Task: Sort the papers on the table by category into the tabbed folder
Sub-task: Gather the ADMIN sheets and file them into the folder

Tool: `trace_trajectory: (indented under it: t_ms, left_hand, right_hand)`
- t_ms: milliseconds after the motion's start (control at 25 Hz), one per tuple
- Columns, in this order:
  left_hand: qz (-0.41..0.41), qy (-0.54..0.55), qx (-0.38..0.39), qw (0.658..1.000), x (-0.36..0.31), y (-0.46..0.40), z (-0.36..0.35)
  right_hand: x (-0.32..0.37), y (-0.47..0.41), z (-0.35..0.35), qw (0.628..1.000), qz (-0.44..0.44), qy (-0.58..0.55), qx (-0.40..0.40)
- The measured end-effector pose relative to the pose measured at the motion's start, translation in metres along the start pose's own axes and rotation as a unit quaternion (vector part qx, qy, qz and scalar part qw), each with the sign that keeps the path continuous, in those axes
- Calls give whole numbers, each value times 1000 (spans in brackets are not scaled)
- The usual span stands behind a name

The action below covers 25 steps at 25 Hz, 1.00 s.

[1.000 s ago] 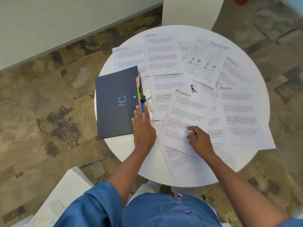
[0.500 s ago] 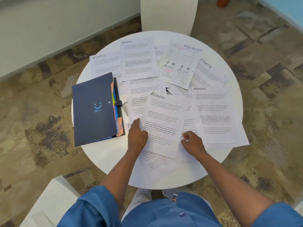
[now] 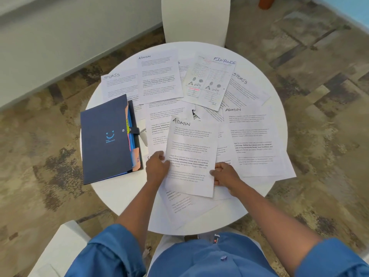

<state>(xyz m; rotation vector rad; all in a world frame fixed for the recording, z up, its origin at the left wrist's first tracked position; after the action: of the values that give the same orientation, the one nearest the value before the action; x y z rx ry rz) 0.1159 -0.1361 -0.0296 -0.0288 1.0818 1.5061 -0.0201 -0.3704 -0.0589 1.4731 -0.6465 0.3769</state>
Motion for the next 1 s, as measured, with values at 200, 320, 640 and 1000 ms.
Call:
trace_trajectory:
  t_ms: [200, 320, 640, 1000]
  left_hand:
    - [15, 37, 37, 999, 10, 9, -4]
    - [17, 167, 86, 982, 13, 22, -3]
    - [34, 301, 145, 942, 7, 43, -26]
    - [46, 330, 111, 936, -12, 42, -38]
  right_hand:
    - [4, 7, 6, 998, 15, 61, 4]
    - [11, 16, 9, 995, 42, 83, 42]
    - [13, 26, 32, 996, 66, 39, 54]
    - [40, 31, 141, 953, 103, 183, -216]
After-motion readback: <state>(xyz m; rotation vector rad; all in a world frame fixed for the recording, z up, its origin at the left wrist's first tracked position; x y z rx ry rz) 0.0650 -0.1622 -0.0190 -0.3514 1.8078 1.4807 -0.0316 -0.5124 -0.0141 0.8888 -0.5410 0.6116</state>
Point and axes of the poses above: each hand's wrist, its own y-axis away from the middle knuckle, its own z-axis out of the back of the hand, x = y × z, the point moved 5 cm from there along -y, towards the middle knuckle, and after that the axes turned 12 degrees about x, right-handed, at the moved point
